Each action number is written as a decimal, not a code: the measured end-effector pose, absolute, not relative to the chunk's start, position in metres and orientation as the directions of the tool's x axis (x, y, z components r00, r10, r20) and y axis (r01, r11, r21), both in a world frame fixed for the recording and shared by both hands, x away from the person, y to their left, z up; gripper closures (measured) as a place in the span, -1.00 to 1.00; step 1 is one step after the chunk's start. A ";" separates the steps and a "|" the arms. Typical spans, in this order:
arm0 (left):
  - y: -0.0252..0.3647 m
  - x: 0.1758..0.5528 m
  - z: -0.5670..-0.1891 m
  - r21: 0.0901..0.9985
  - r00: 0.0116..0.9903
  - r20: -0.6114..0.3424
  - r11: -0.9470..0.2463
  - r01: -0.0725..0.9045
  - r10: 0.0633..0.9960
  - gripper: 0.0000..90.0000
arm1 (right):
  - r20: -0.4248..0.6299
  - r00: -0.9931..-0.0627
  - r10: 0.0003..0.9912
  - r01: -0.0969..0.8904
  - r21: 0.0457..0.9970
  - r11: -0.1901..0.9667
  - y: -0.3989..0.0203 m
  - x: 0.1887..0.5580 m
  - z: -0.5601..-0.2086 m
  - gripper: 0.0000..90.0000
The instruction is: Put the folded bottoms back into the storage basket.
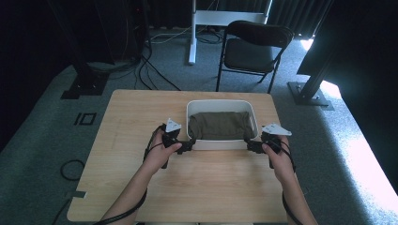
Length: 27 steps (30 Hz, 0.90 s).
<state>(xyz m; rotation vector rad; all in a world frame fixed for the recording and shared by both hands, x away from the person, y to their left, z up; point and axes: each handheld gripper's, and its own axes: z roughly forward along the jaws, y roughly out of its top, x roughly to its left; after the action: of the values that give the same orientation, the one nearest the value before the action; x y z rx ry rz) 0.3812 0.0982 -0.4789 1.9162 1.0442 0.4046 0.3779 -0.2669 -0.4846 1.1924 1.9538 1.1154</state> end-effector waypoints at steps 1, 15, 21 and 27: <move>0.099 0.380 -0.480 0.826 0.596 -0.127 -0.248 0.506 0.793 -0.57 | -0.046 -0.426 0.903 0.411 0.880 0.239 -0.268 0.376 -0.486 -0.77; 0.108 0.362 -0.501 0.809 0.587 -0.141 -0.248 0.533 0.798 -0.58 | -0.029 -0.434 0.901 0.429 0.872 0.235 -0.277 0.353 -0.508 -0.77; 0.116 0.355 -0.510 0.798 0.575 -0.139 -0.253 0.547 0.806 -0.58 | -0.024 -0.437 0.899 0.450 0.860 0.242 -0.282 0.341 -0.521 -0.77; 0.126 0.347 -0.518 0.797 0.554 -0.130 -0.246 0.552 0.822 -0.58 | -0.007 -0.420 0.907 0.472 0.852 0.225 -0.289 0.328 -0.531 -0.76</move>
<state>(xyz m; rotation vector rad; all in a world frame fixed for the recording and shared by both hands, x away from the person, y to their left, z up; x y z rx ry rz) 0.3471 0.1258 -0.5178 1.9343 1.1116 0.3989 0.3285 -0.2889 -0.5308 1.2654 1.9892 1.1071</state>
